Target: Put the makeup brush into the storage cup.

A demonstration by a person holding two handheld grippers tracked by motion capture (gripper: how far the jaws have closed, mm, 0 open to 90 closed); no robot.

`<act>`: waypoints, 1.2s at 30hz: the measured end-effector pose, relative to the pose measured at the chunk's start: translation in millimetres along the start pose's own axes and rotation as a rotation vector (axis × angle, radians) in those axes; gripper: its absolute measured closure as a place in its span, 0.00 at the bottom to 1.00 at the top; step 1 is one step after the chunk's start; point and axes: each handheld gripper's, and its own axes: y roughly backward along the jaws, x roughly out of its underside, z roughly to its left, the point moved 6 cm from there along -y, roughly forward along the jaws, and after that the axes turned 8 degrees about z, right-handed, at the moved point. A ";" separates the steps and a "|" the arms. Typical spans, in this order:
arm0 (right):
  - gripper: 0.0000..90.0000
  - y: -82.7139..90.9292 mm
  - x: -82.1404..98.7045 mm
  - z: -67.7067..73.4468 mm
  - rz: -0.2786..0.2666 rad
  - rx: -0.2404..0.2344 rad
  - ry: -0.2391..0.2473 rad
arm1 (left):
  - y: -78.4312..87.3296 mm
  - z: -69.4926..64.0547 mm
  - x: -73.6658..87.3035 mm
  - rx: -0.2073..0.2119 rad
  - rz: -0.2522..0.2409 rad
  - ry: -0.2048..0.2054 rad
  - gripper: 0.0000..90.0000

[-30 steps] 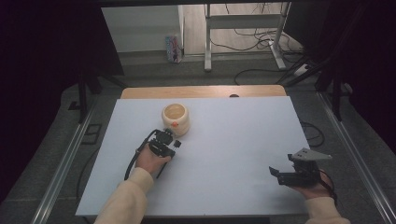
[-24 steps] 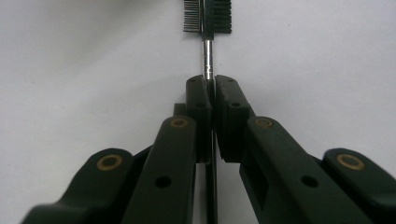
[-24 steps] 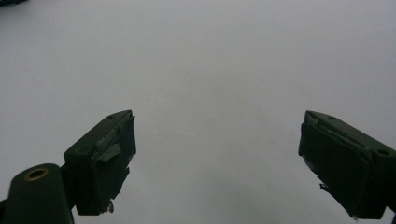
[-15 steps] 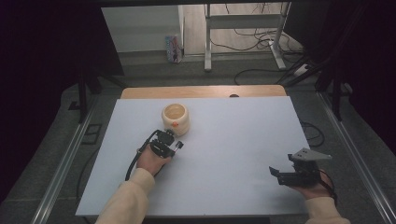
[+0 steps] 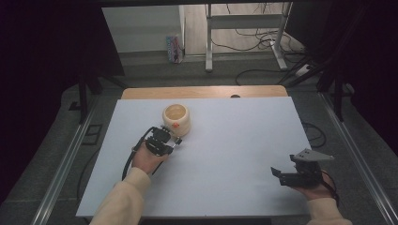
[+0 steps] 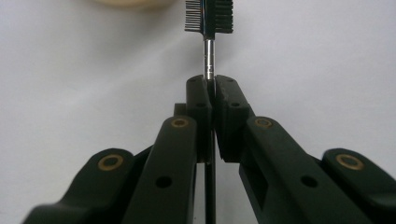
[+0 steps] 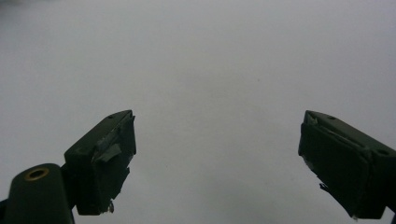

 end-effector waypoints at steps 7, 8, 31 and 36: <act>0.13 -0.1 0.1 -0.4 0.000 0.002 -0.001 | 14.6 4.1 1.8 0.023 -0.040 0.000 0.96; 0.13 -0.1 0.2 -0.4 0.000 0.002 -0.001 | 15.4 3.9 3.0 0.024 -0.042 -0.002 0.96; 0.13 -0.2 0.5 -0.6 0.002 0.007 -0.003 | 49.0 -2.1 11.9 0.125 -0.189 -0.030 0.96; 0.13 -0.3 0.3 -0.4 0.003 0.008 -0.003 | 54.7 -0.9 12.9 0.134 -0.220 -0.028 0.96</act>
